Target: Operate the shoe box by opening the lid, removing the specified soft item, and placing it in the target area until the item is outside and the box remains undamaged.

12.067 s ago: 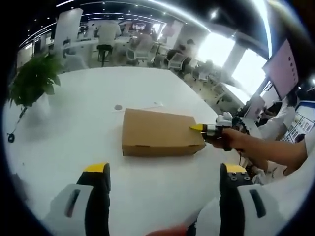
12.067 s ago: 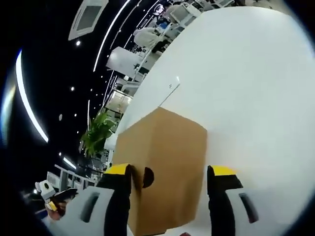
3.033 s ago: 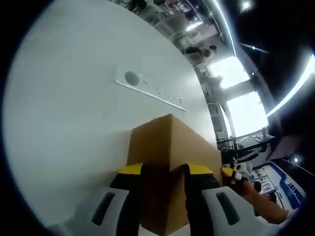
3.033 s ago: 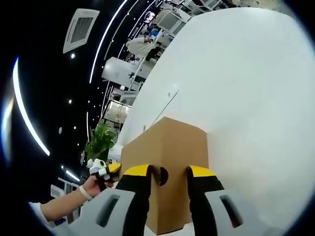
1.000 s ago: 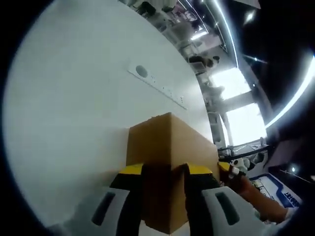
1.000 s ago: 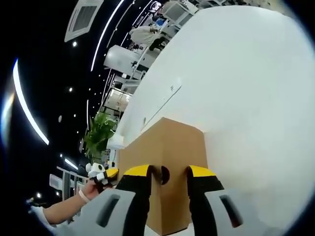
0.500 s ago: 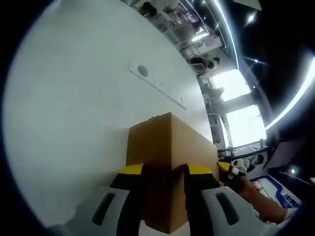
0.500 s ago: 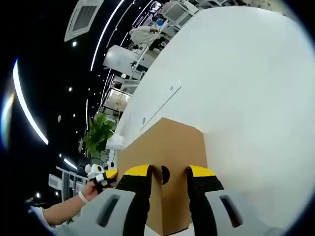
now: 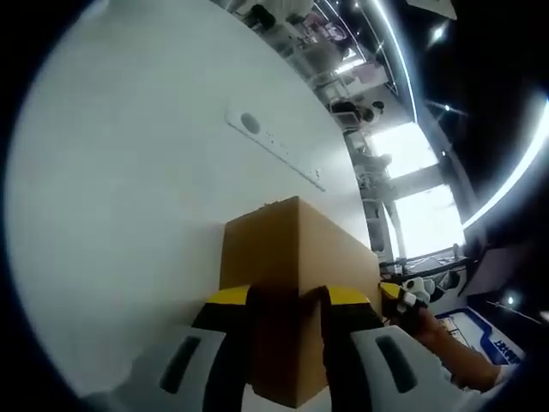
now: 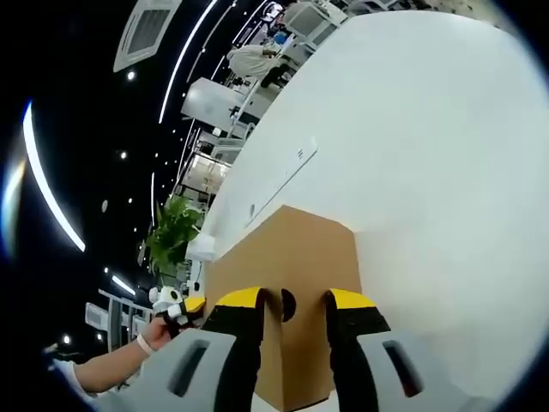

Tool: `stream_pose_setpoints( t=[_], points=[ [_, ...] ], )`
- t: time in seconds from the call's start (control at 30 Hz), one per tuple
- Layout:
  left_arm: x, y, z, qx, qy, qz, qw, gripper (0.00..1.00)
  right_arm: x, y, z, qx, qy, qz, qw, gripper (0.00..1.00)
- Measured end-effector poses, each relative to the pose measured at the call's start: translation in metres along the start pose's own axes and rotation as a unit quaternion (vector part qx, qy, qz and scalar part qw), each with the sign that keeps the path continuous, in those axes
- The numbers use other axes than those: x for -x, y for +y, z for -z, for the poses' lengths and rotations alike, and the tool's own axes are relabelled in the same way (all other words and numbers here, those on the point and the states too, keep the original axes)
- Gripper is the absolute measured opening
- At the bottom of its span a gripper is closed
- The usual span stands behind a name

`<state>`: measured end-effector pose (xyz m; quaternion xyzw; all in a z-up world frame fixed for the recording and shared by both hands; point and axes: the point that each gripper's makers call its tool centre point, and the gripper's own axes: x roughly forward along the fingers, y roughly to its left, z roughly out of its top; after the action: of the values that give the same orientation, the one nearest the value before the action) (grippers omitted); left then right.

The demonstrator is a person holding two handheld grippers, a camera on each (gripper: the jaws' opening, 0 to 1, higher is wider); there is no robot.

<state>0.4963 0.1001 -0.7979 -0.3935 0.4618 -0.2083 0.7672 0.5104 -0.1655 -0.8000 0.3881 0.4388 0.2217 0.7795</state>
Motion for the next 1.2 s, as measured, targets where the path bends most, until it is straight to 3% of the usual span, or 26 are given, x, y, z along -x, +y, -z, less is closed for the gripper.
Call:
stream_pose_setpoints(
  t=[1.2],
  points=[
    [0.007,0.003,0.012,0.014,-0.008,0.002,0.9999,0.31,-0.001,0.000,-0.001,0.009,0.001,0.001,1.0000,0.28]
  ],
)
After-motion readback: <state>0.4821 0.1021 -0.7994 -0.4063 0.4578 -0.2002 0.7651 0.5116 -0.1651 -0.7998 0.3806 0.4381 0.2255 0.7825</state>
